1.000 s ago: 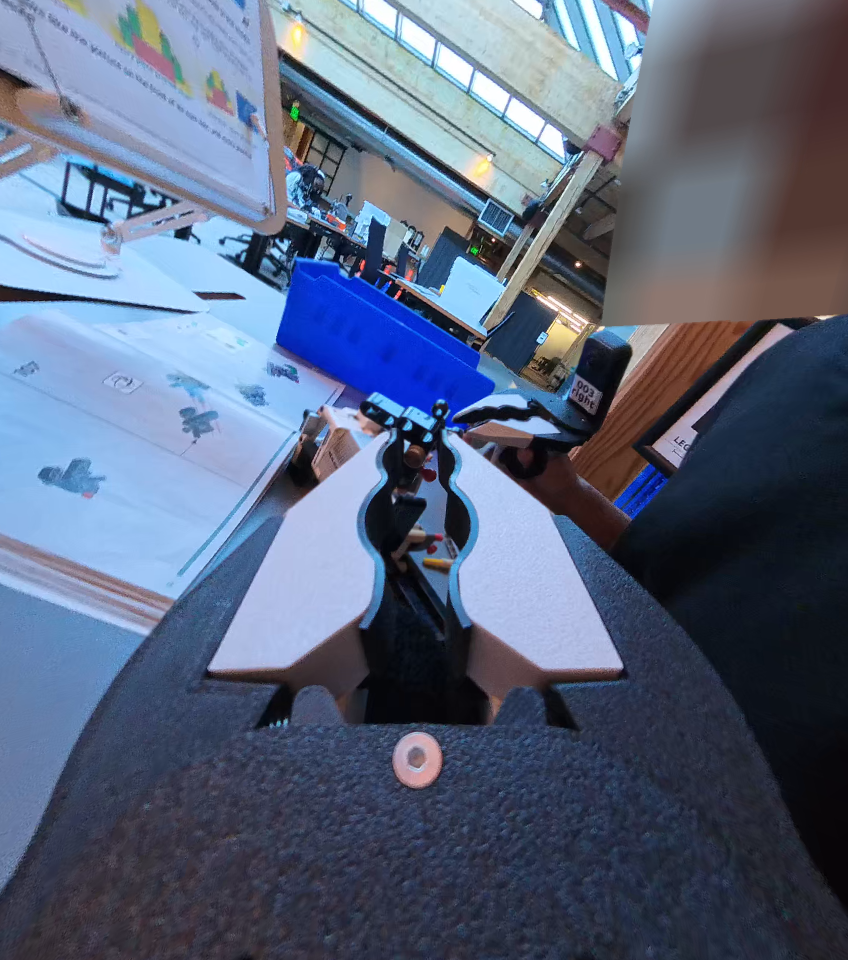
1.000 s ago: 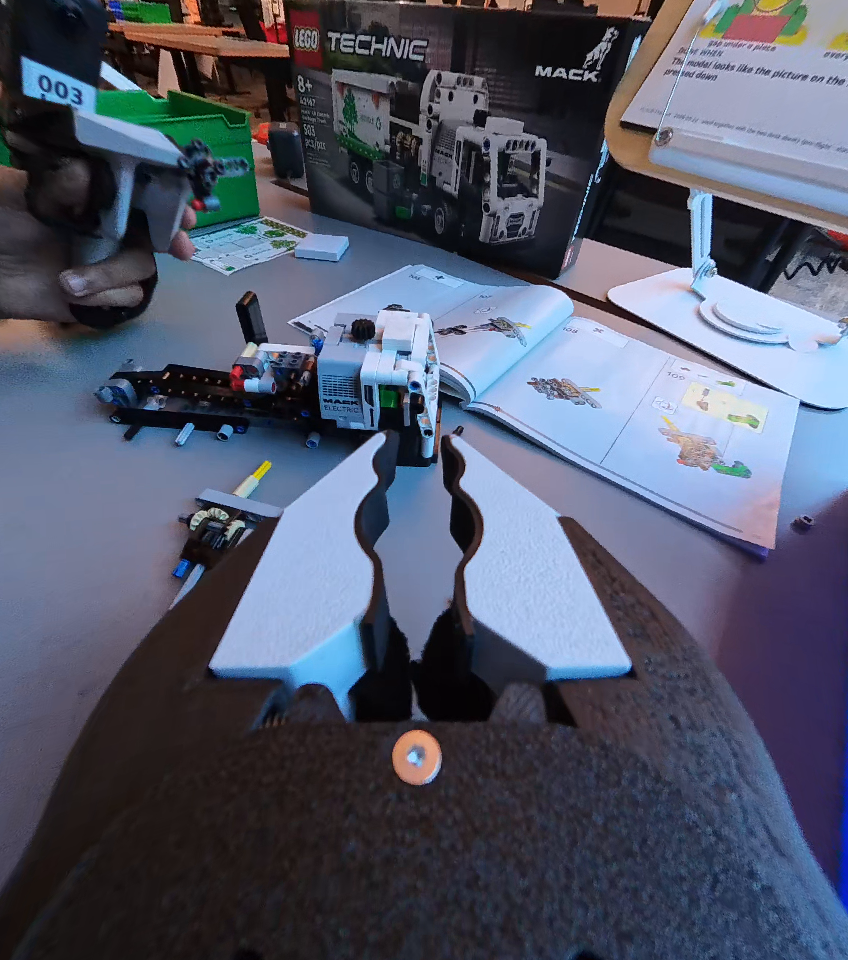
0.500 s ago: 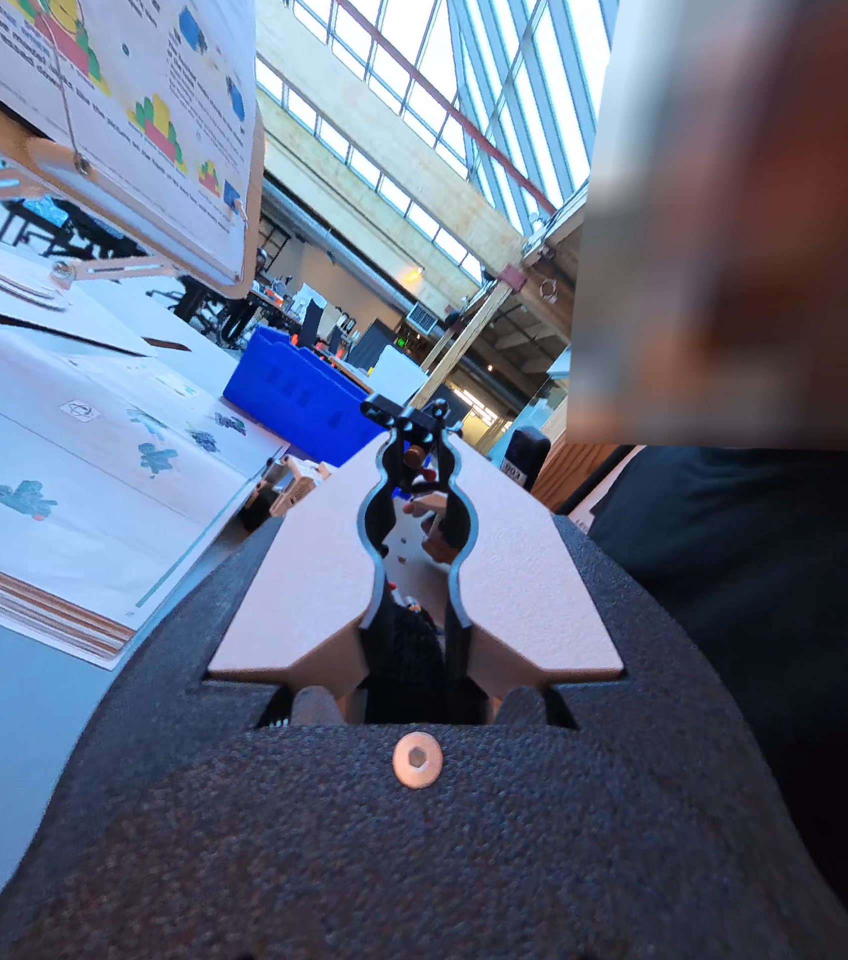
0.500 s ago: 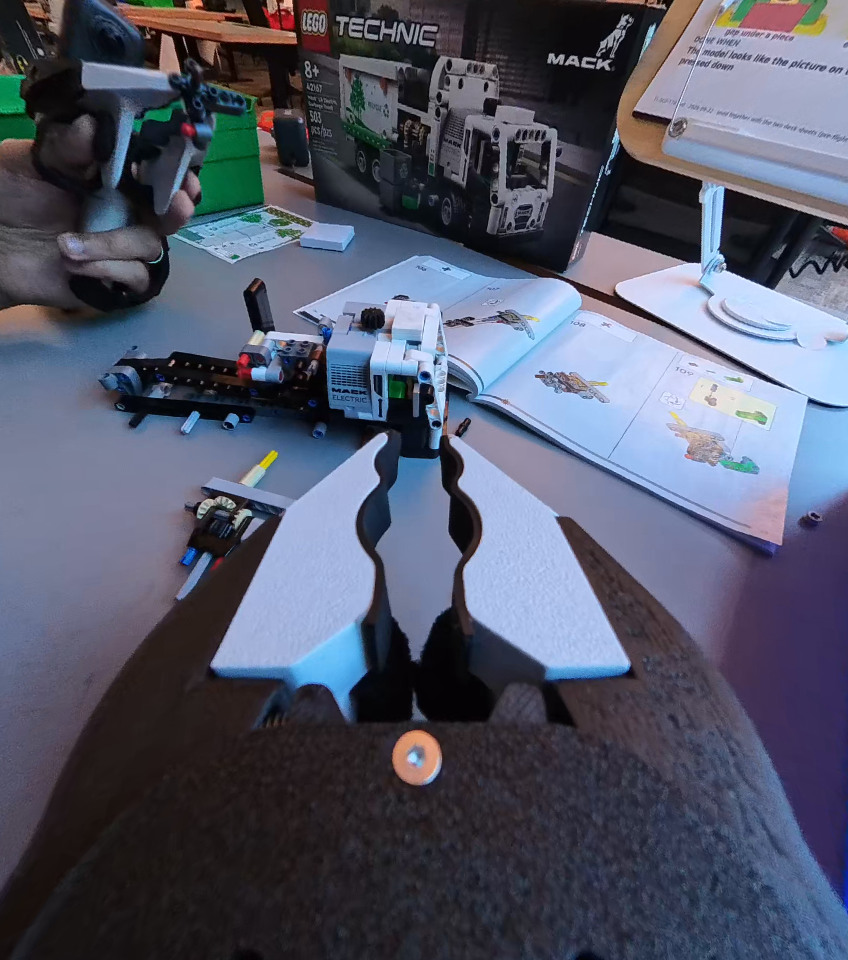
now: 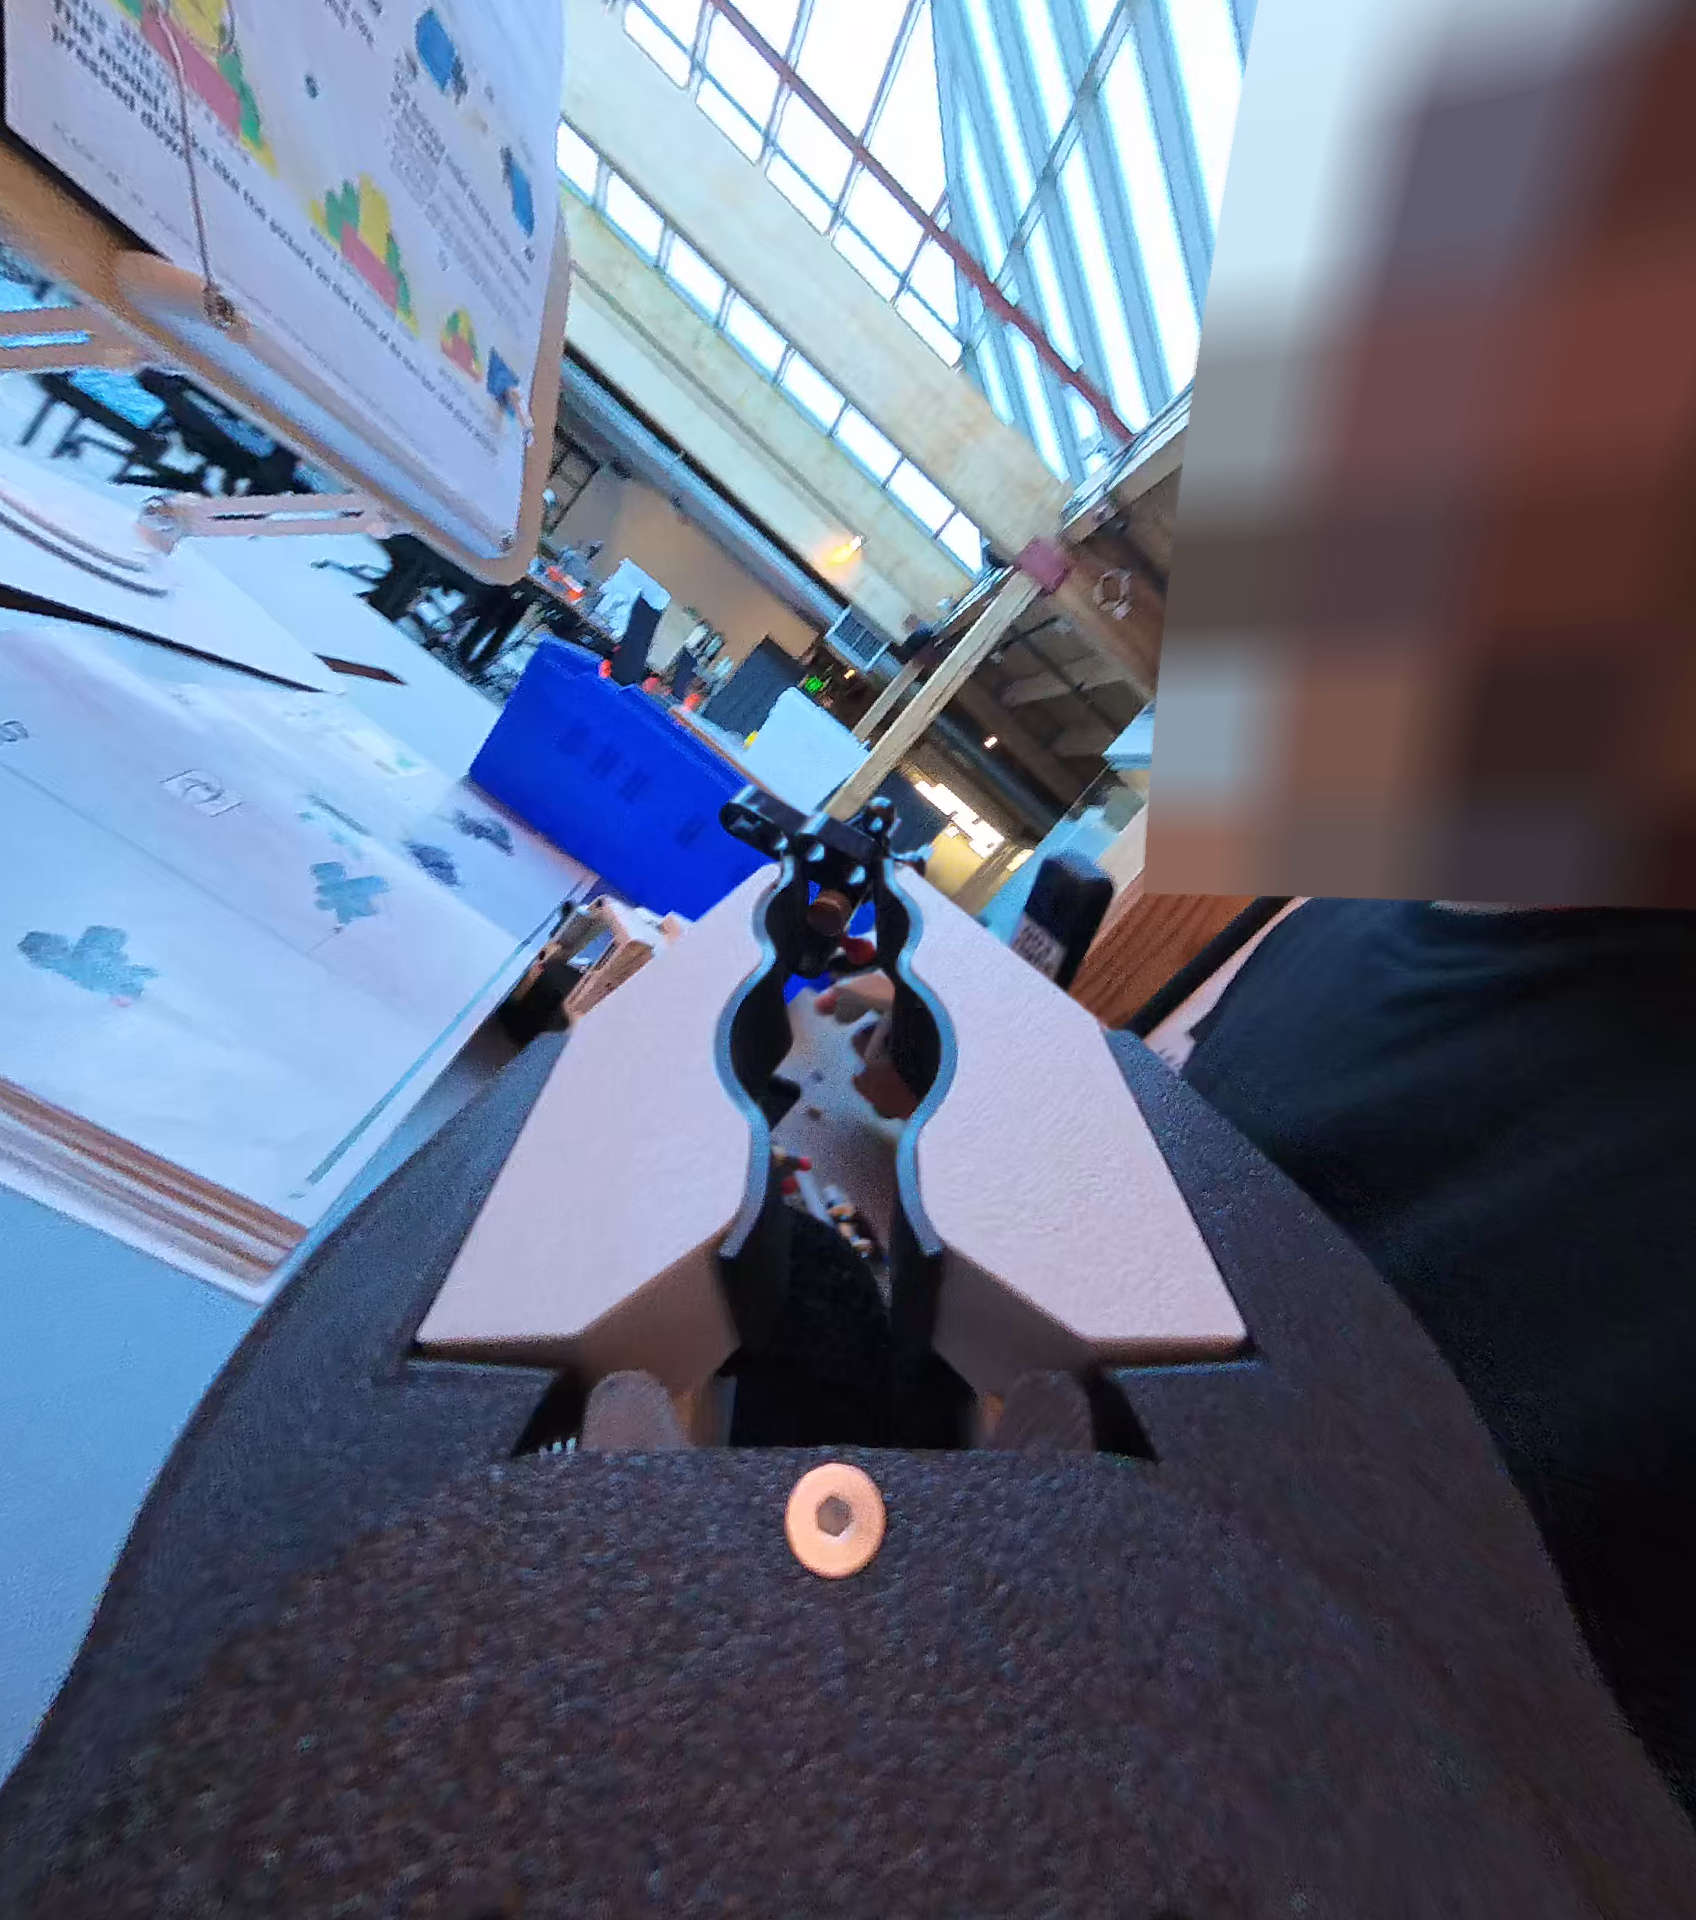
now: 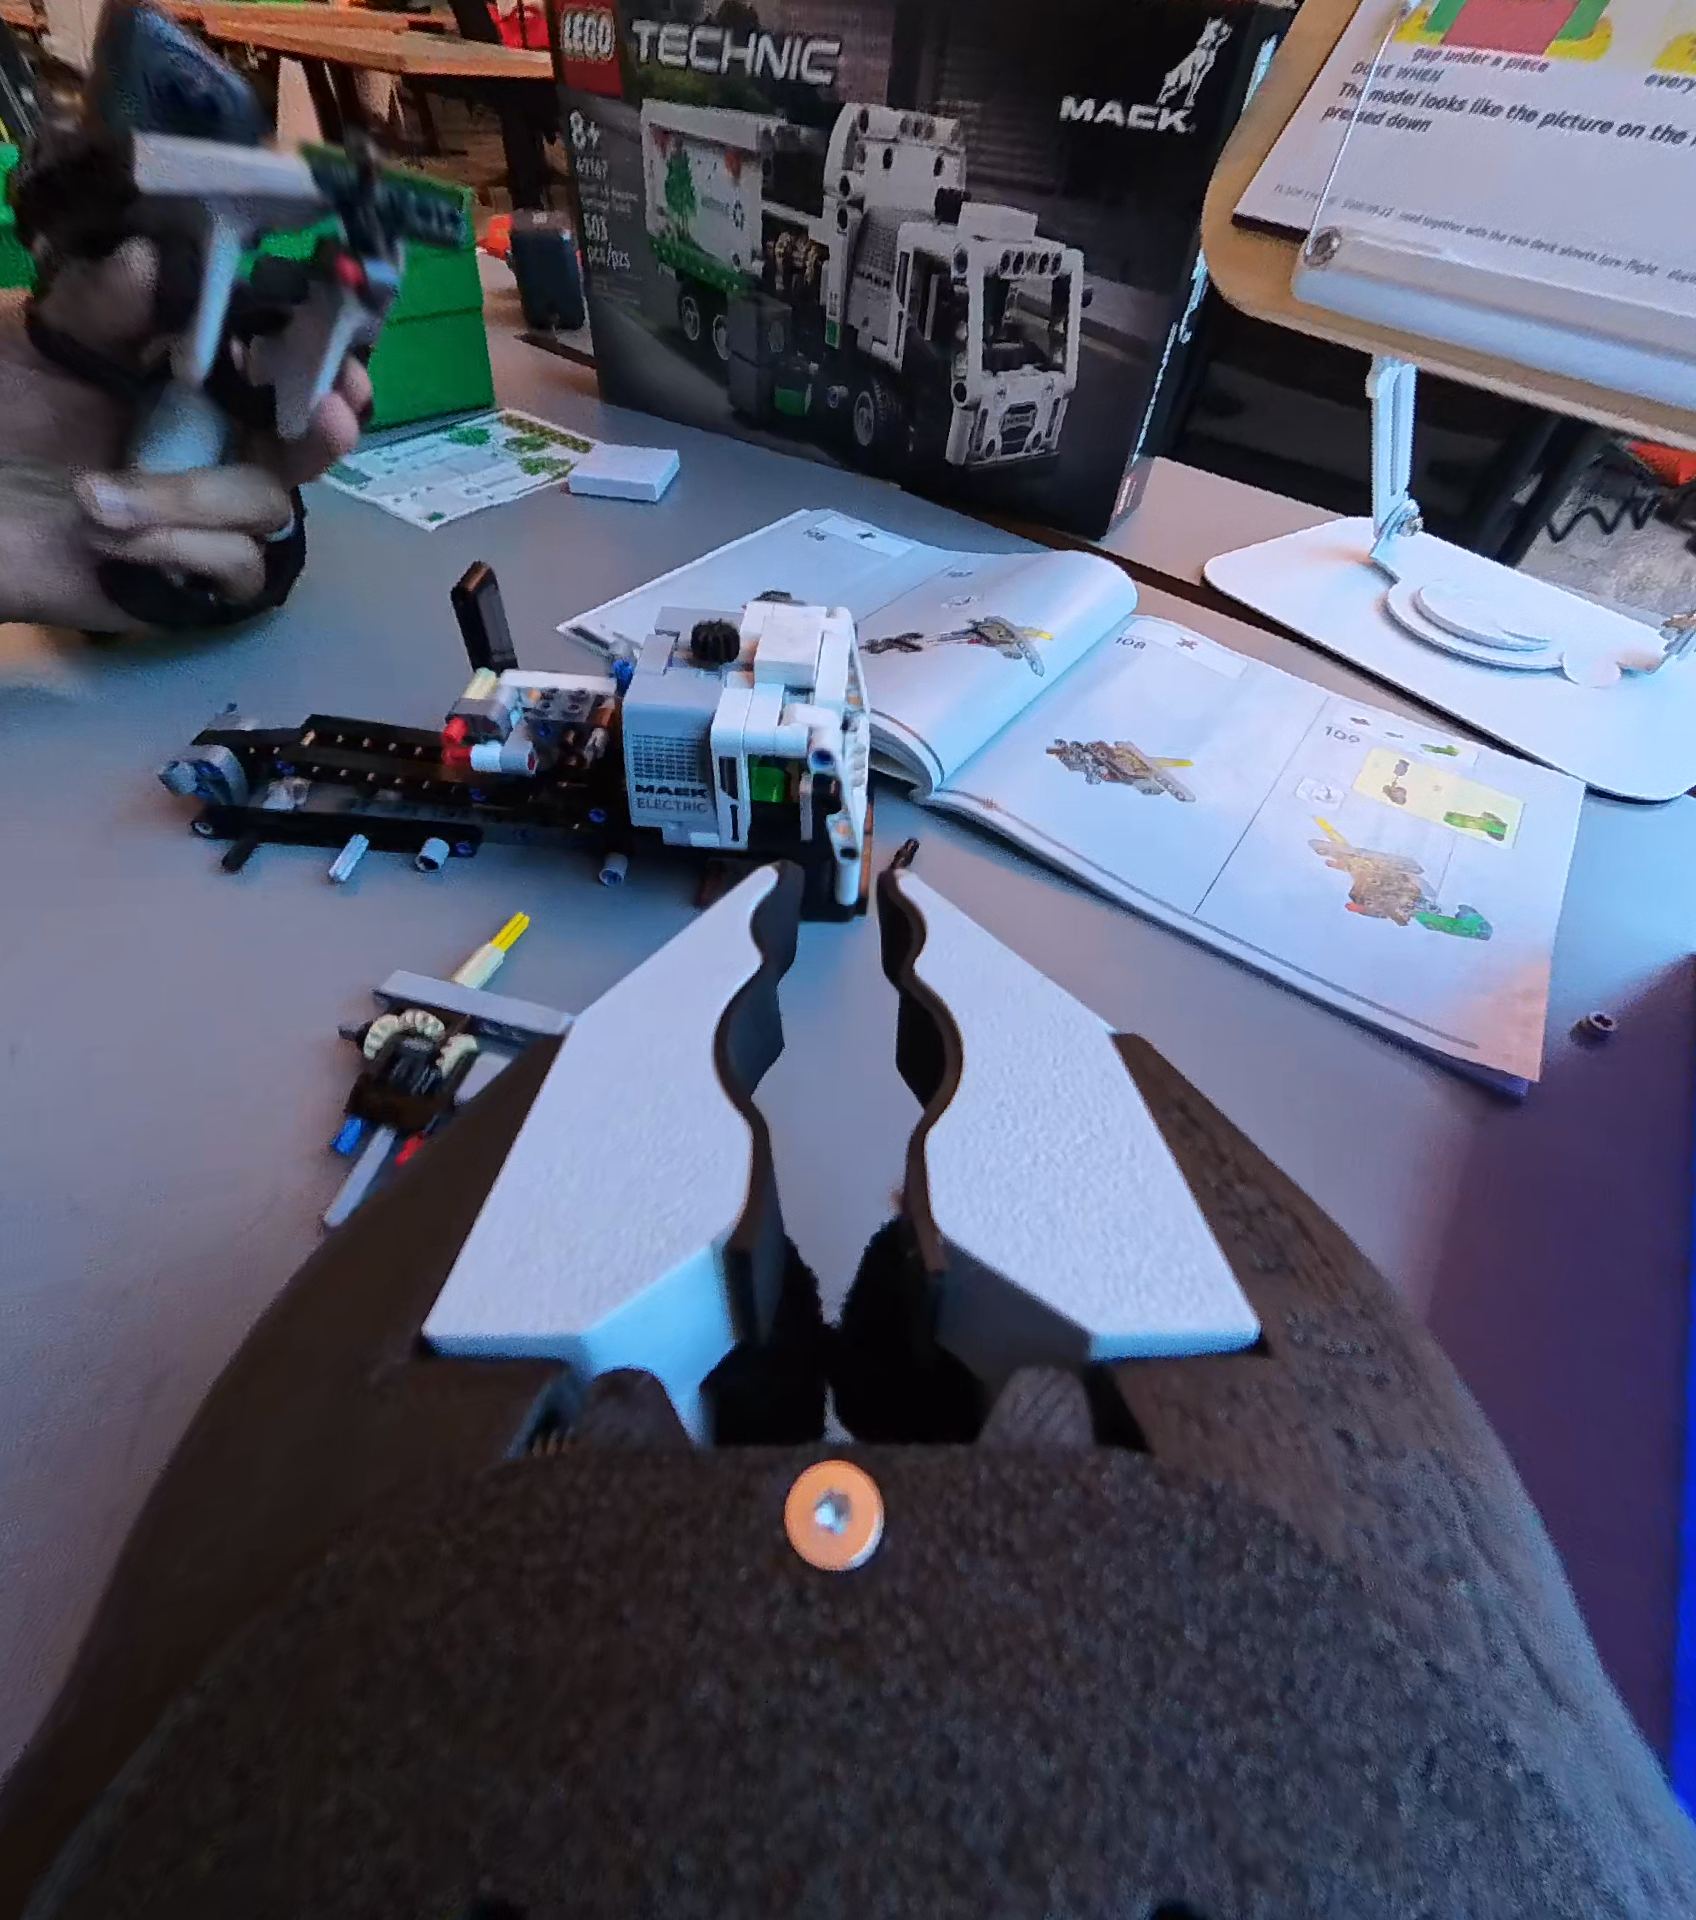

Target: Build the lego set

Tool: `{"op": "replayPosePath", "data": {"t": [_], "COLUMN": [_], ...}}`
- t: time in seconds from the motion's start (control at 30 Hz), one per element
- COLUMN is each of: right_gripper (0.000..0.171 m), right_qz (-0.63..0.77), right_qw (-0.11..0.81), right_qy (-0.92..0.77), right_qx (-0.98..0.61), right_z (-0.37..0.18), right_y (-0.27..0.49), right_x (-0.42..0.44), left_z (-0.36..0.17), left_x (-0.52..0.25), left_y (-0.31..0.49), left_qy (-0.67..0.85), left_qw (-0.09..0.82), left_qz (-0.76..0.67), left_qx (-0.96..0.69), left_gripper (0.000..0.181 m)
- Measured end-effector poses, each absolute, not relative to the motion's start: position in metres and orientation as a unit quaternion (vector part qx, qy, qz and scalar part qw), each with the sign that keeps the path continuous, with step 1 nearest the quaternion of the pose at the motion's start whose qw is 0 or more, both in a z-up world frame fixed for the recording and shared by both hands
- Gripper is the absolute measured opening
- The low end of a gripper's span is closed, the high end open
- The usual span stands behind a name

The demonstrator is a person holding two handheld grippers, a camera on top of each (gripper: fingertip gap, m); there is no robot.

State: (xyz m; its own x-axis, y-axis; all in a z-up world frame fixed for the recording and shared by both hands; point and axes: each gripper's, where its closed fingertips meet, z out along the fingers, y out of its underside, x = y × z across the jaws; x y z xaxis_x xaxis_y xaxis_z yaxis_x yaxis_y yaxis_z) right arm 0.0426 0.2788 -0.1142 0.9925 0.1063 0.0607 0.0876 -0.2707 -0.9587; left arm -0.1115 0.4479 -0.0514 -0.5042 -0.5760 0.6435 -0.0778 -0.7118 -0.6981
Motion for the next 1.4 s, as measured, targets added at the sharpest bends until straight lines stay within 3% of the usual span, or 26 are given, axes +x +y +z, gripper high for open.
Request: {"op": "replayPosePath", "data": {"t": [0.37, 1.07, 1.4], "right_gripper": [0.021, 0.016, 0.016], "right_qz": [0.057, 0.047, 0.038], "right_qw": [0.53, 0.553, 0.571], "right_qy": [-0.065, -0.055, -0.085], "right_qx": [-0.843, -0.83, -0.816], "right_z": [-0.114, -0.126, -0.108], "right_y": [0.329, 0.321, 0.315], "right_x": [0.071, 0.078, 0.06], "left_z": [-0.075, -0.076, -0.075], "left_x": [-0.099, -0.1, -0.099], "left_y": [0.42, 0.42, 0.409], "left_qy": [0.435, 0.433, 0.459], "left_qw": [0.183, 0.184, 0.195], "left_qz": [-0.722, -0.722, -0.705], "left_qx": [-0.506, -0.507, -0.504], "left_gripper": [0.009, 0.009, 0.01]}}
